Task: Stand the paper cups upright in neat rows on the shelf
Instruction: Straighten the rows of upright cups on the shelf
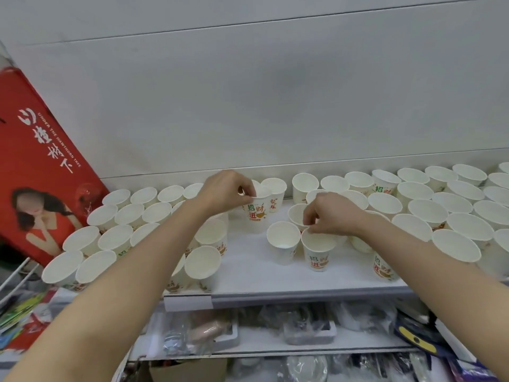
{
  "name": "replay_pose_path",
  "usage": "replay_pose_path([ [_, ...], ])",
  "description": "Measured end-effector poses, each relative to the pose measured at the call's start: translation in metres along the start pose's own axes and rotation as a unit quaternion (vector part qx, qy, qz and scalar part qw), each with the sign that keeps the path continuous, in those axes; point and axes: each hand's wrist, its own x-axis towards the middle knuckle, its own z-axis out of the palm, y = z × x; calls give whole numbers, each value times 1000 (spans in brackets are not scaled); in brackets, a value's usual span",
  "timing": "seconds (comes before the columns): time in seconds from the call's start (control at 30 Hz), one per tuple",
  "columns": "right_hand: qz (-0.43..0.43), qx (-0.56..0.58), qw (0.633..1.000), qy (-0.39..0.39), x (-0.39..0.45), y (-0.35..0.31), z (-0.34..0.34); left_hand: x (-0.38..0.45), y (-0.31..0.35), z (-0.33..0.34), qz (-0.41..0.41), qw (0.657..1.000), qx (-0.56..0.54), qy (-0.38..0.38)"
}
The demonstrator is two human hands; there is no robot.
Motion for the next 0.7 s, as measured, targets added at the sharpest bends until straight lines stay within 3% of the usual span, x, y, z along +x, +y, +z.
replay_pose_path([
  [0.17,15,5,1000,25,-3,-1,-3,-16,-11,6,-35,999,-6,2],
  [0.53,31,53,998,-14,-9,-1,-1,-24,-16,18,-41,999,9,10],
  [0.7,52,93,993,44,-11,1,-12,-20,-19,16,-49,999,17,18],
])
